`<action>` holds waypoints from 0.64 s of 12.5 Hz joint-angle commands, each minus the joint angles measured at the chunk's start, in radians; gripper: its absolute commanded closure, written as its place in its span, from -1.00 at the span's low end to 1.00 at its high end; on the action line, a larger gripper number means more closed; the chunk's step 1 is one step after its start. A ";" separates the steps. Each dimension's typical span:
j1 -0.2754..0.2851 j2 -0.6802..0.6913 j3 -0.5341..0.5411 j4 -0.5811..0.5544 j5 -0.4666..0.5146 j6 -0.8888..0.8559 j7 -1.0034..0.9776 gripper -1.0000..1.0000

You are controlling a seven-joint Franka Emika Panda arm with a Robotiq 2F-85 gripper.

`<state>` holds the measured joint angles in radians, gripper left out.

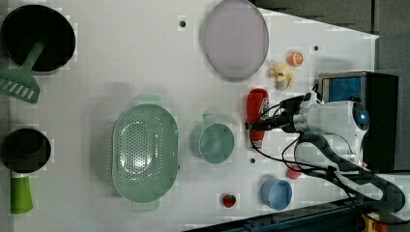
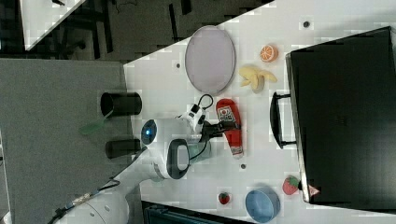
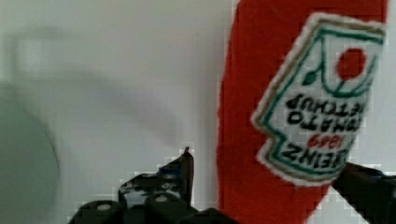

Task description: Pick Ketchup from the table and place it in strainer.

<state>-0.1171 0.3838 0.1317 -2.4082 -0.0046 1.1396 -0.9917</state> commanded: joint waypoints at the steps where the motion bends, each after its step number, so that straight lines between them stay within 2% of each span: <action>1: -0.008 0.004 0.005 0.004 -0.005 0.044 -0.025 -0.42; 2: -0.008 -0.001 0.006 0.006 -0.005 0.044 -0.025 -0.21; 5: -0.008 -0.046 0.006 0.009 -0.005 0.032 -0.024 -0.21; 8: -0.008 -0.165 0.008 0.010 -0.004 -0.070 -0.024 -0.21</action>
<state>-0.1239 0.2988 0.1409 -2.4082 -0.0100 1.0693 -0.9917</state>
